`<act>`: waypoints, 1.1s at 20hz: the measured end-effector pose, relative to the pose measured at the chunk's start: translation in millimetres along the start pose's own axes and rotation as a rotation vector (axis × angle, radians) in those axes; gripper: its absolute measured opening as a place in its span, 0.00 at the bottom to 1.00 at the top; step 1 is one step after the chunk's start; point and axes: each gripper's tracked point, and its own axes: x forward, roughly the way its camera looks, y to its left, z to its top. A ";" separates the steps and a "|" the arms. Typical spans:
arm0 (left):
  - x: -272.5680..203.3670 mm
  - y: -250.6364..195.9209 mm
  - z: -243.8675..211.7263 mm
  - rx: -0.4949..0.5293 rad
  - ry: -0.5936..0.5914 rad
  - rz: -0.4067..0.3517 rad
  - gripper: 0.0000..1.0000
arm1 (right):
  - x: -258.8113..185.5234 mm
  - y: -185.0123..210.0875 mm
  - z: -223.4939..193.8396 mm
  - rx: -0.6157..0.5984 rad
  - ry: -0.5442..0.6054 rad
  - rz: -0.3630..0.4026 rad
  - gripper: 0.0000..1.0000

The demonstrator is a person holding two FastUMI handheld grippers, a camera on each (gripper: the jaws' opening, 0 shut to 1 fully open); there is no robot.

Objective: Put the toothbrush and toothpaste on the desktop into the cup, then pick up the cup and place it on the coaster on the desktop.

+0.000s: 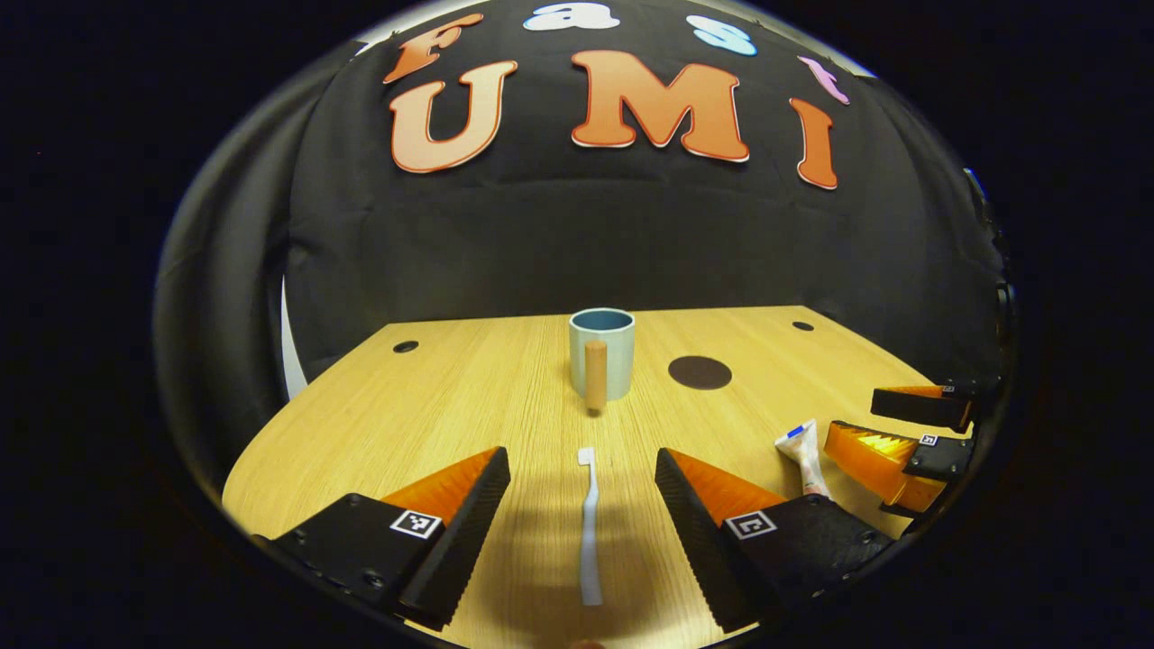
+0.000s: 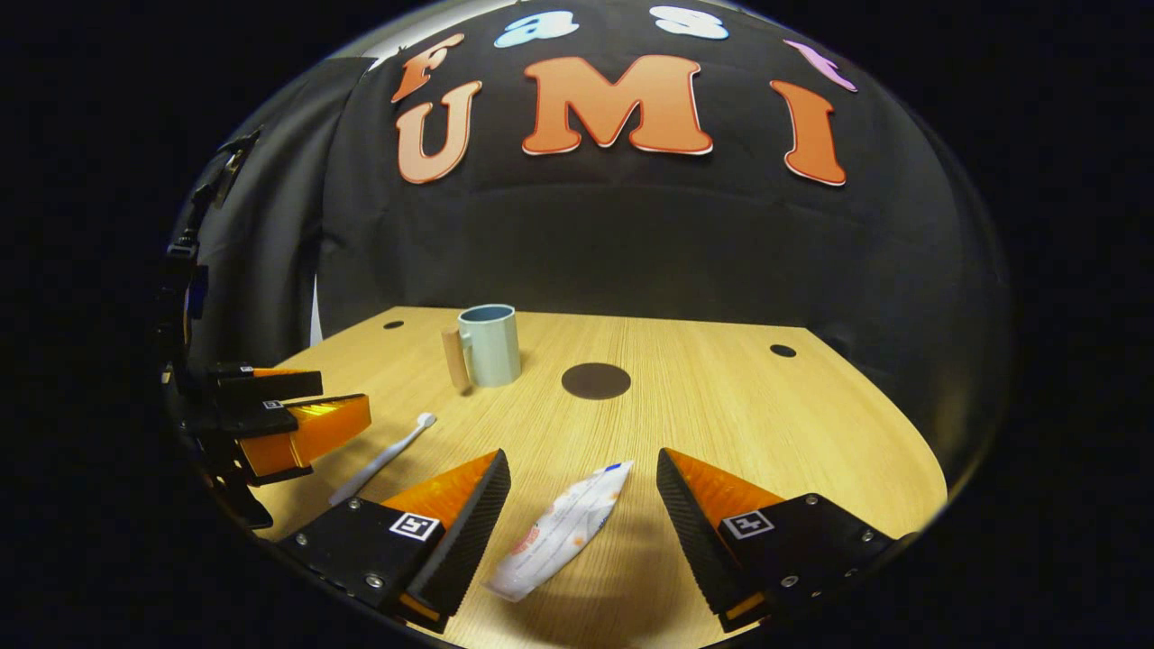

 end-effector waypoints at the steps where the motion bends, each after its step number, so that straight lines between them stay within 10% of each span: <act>1: 2.7 0.5 -7.2 0.000 0.020 0.002 0.98 | 4.0 1.6 -5.6 -0.003 0.019 0.001 0.97; 16: 38.7 -3.6 -57.4 0.033 0.268 -0.011 0.98 | 30.2 11.9 -53.0 0.066 0.226 -0.015 0.83; 22: 41.4 -8.9 -57.9 0.044 0.311 -0.009 0.83 | 34.4 12.5 -56.7 0.118 0.253 0.014 0.59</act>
